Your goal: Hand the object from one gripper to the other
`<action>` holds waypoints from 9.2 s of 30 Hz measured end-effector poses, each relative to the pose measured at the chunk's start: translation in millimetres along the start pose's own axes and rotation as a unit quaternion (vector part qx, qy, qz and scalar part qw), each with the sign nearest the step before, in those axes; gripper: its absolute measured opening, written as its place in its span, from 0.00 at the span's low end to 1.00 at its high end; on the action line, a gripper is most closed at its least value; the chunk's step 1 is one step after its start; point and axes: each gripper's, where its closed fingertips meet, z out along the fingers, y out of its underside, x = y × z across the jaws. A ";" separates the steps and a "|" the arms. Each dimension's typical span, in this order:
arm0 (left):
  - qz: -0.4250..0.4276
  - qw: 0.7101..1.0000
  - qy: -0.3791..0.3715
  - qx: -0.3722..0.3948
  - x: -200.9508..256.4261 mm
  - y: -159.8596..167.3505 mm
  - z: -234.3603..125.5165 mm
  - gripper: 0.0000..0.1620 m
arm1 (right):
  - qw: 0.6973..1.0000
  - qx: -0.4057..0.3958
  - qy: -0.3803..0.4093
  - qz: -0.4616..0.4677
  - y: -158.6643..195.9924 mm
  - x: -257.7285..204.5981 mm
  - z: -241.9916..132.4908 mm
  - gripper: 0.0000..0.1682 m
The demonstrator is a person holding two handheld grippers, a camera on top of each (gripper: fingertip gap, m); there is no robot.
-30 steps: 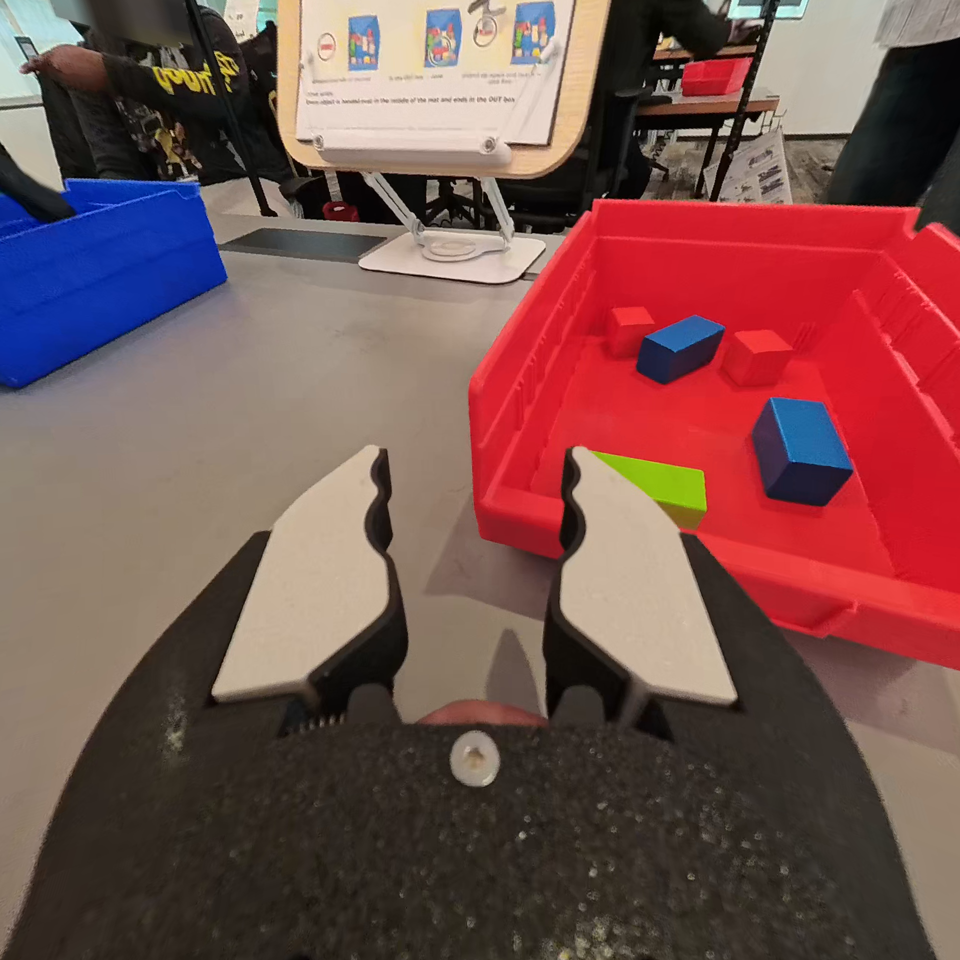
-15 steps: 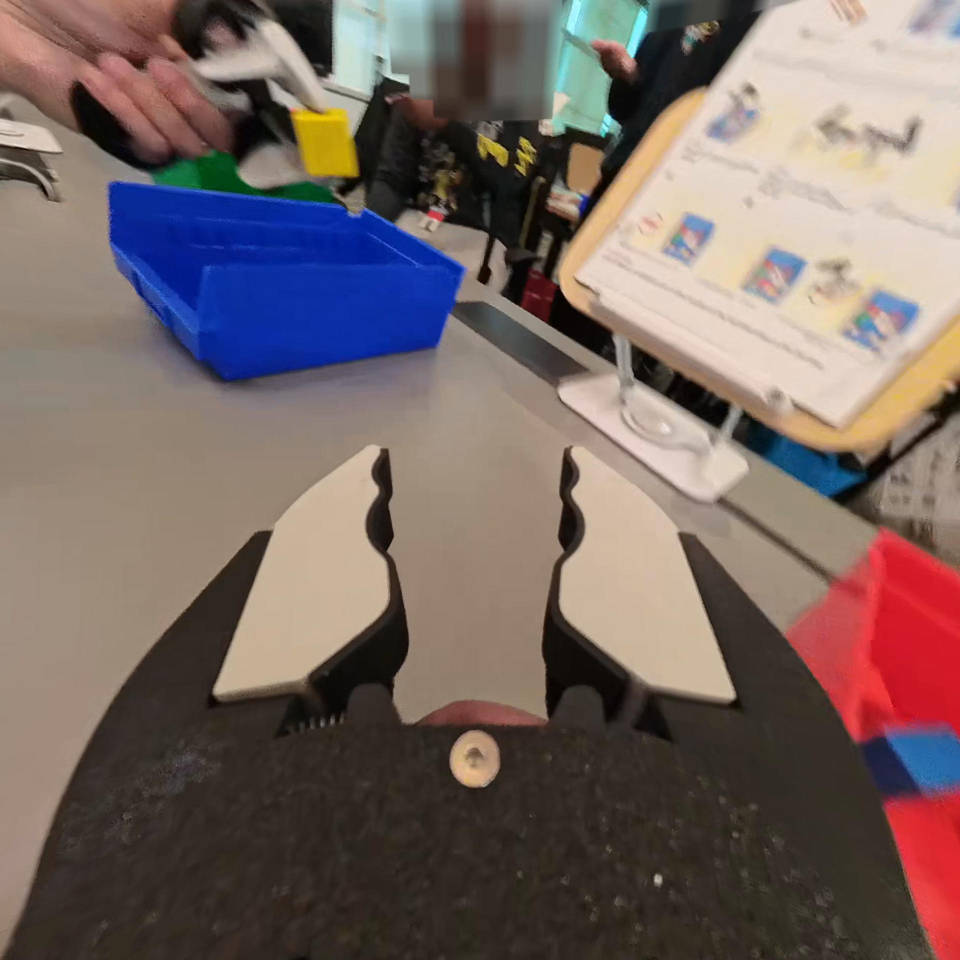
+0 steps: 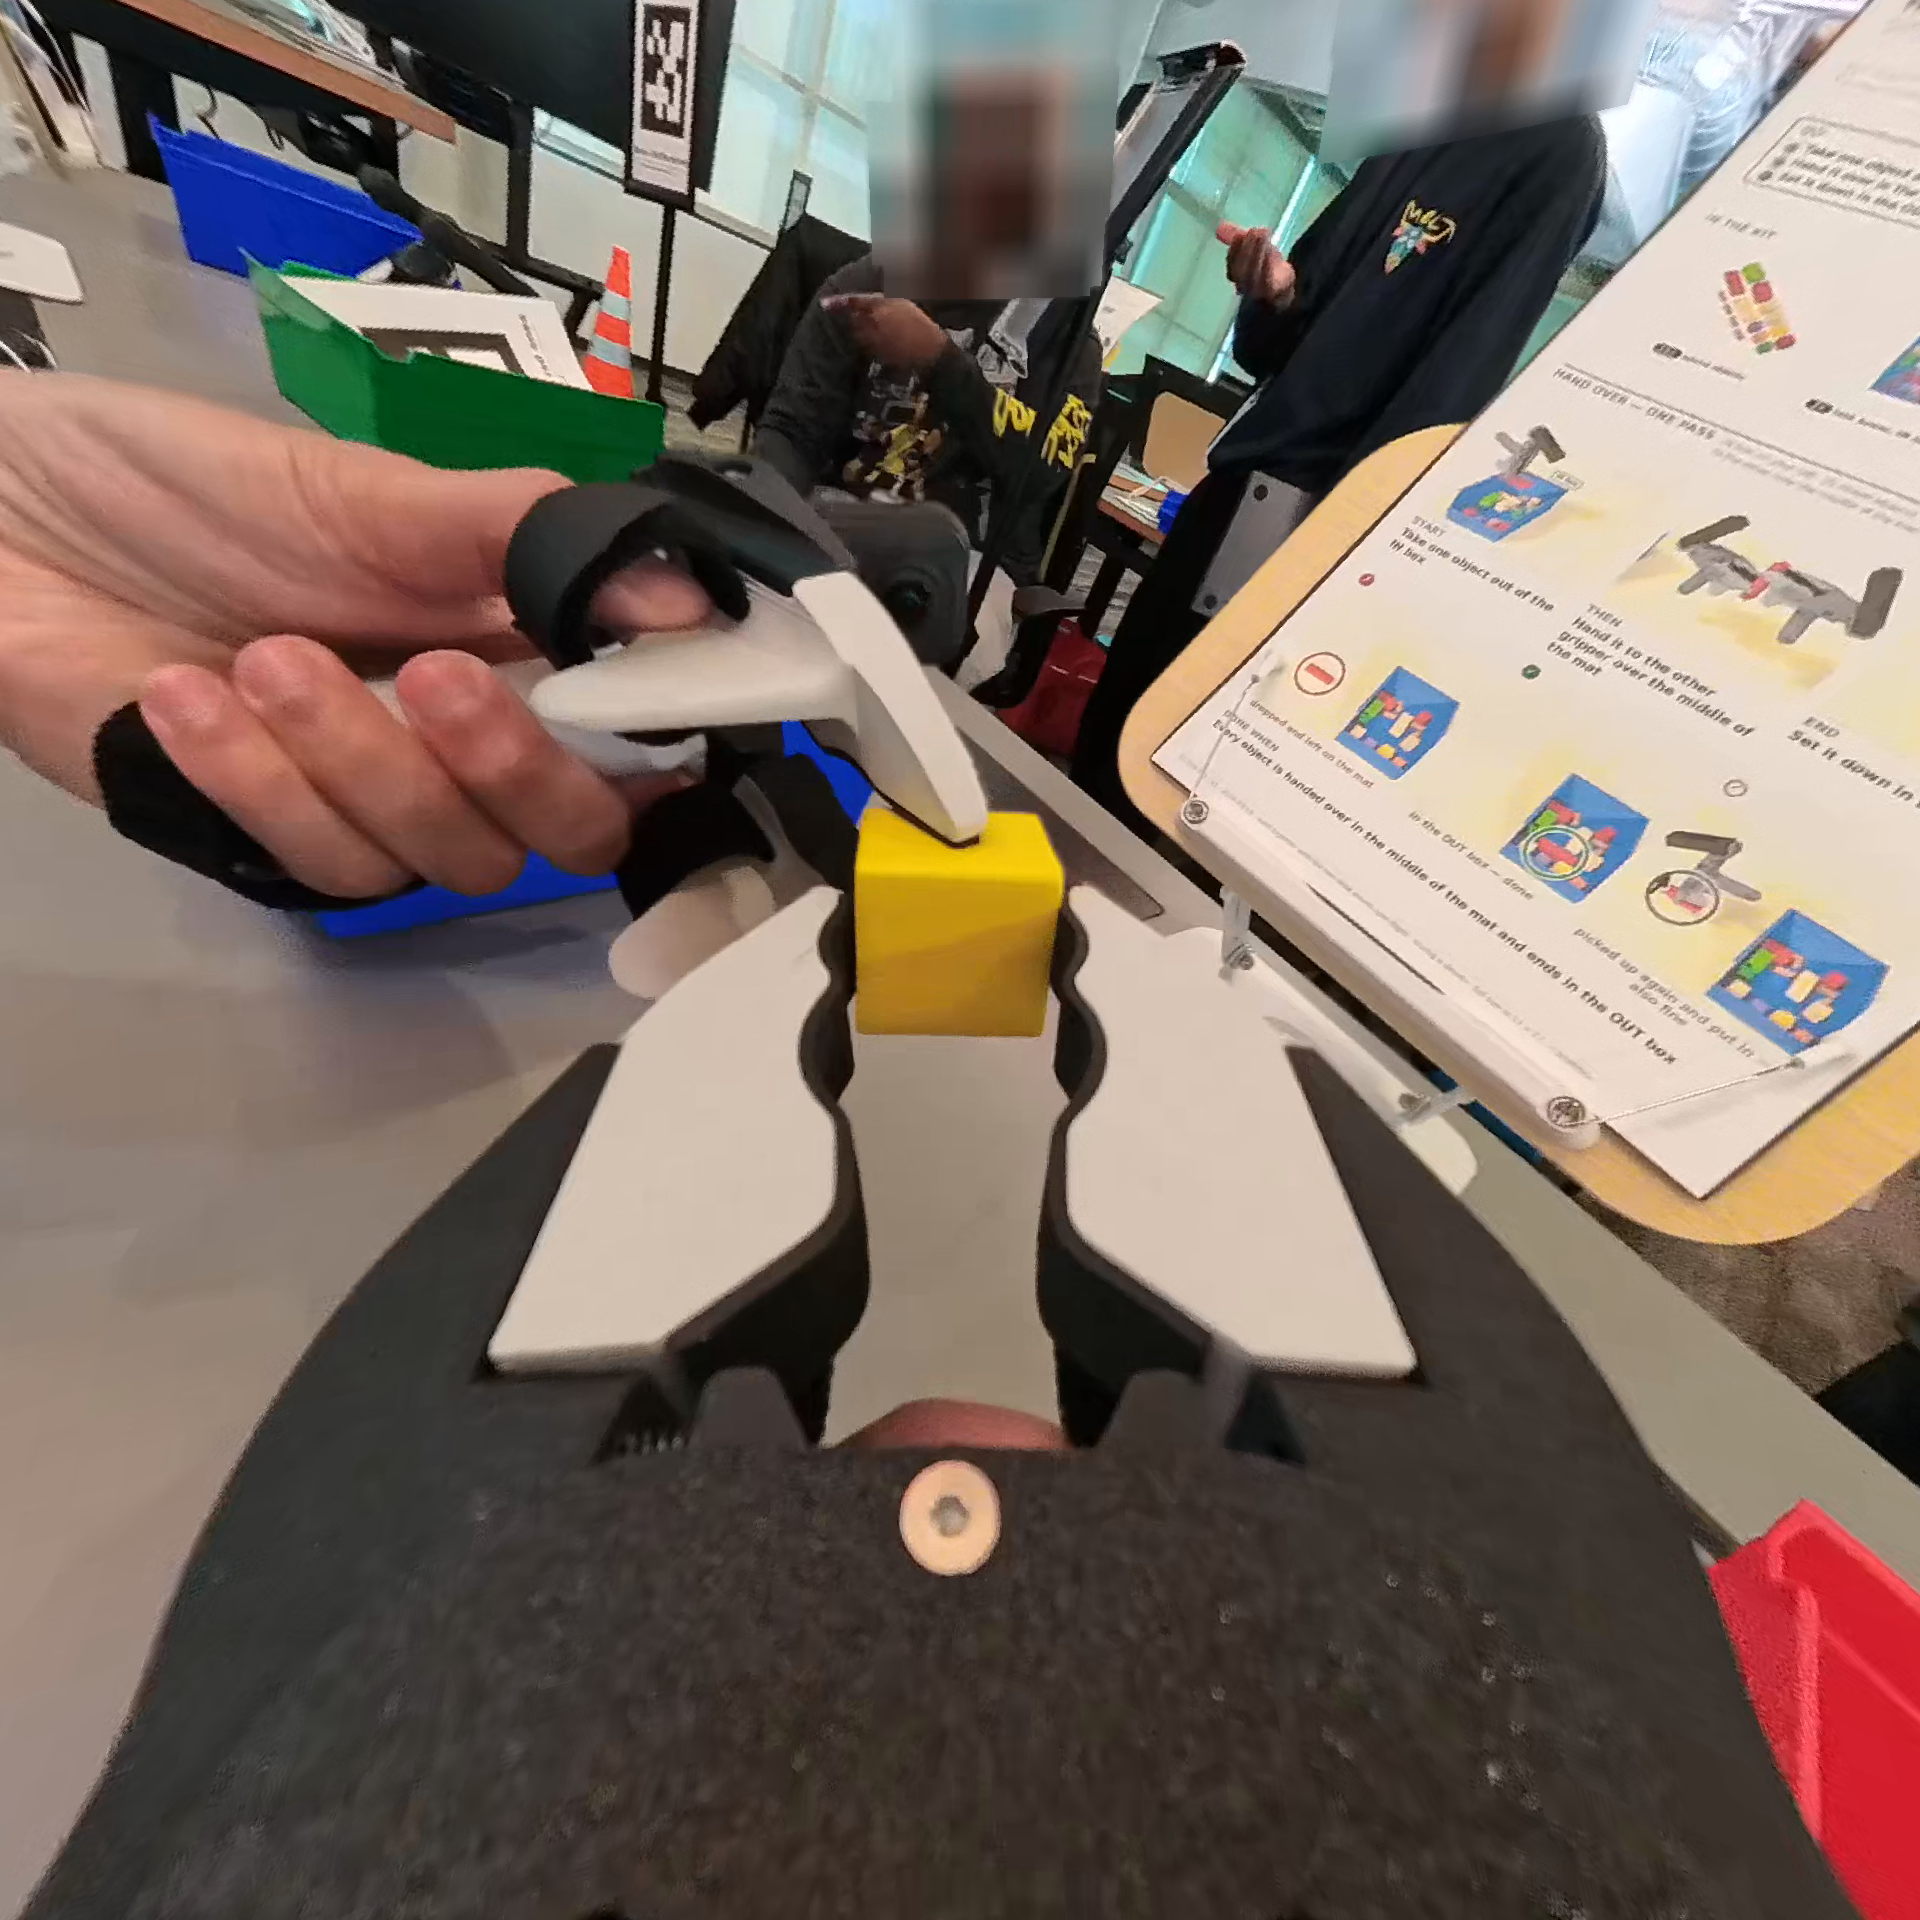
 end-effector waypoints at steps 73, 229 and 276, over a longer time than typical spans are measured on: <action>0.304 0.901 -0.311 -0.008 -82.8 166.4 -60.3 0.26 | 0.897 -0.135 0.363 0.213 173.1 98.2 -254.7 0.25; 0.303 0.772 -0.556 0.056 -12.5 76.1 -213.1 0.32 | 0.926 -0.125 0.278 0.221 168.7 78.9 -237.1 0.25; 0.048 0.997 0.062 -0.002 38.4 46.4 -13.6 0.21 | 0.989 0.070 -0.128 -0.008 -34.7 -35.7 -40.7 0.34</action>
